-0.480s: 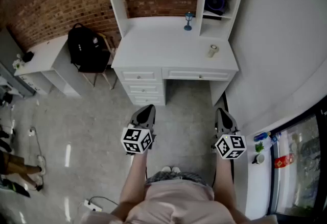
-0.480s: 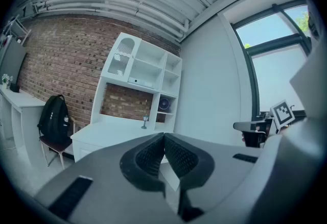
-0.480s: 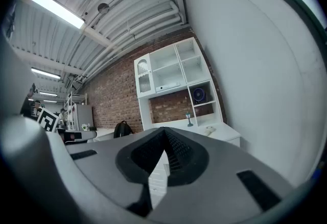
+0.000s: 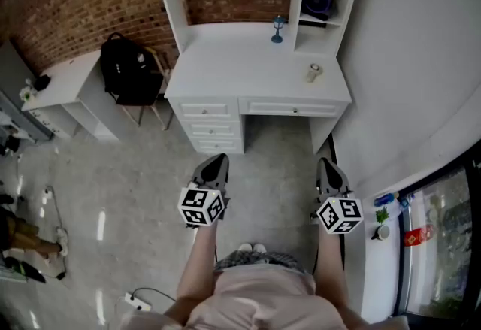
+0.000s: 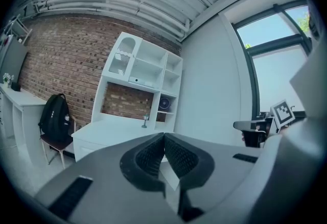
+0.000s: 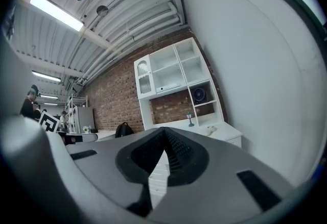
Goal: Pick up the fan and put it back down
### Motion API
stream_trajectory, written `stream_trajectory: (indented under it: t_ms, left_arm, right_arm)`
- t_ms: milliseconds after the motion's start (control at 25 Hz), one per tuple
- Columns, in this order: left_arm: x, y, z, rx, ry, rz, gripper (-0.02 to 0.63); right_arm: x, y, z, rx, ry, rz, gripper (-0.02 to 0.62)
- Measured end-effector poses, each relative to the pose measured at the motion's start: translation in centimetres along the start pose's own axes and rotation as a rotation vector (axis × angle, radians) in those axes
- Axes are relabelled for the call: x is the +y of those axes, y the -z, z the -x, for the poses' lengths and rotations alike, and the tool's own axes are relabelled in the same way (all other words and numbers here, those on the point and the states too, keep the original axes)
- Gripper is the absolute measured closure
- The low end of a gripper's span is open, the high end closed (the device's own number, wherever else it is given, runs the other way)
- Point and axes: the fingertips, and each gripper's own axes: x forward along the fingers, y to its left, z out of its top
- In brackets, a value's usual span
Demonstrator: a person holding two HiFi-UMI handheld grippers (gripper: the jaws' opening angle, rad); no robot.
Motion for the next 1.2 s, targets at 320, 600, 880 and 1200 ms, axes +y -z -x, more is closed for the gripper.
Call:
stream_trajectory:
  t_ms: [320, 600, 880, 1200]
  left_arm:
    - [0.1, 0.5, 0.1, 0.014, 0.005, 0.006, 0.578]
    - [1.0, 0.7, 0.4, 0.023, 0.009, 0.014, 0.578]
    - [1.9, 0.7, 0.4, 0.034, 0.021, 0.018, 0.578]
    - [3.3, 0.9, 0.6, 0.039, 0.044, 0.019, 0.578]
  right_arm:
    - [0.1, 0.6, 0.2, 0.008, 0.022, 0.020, 0.580]
    - [2.7, 0.0, -0.5, 0.006, -0.052, 0.048, 0.456]
    - [4.5, -1.4, -0.8, -0.065, -0.102, 0.040, 0.218]
    - [4.5, -0.6, -0.9, -0.070, -0.057, -0.006, 0.138]
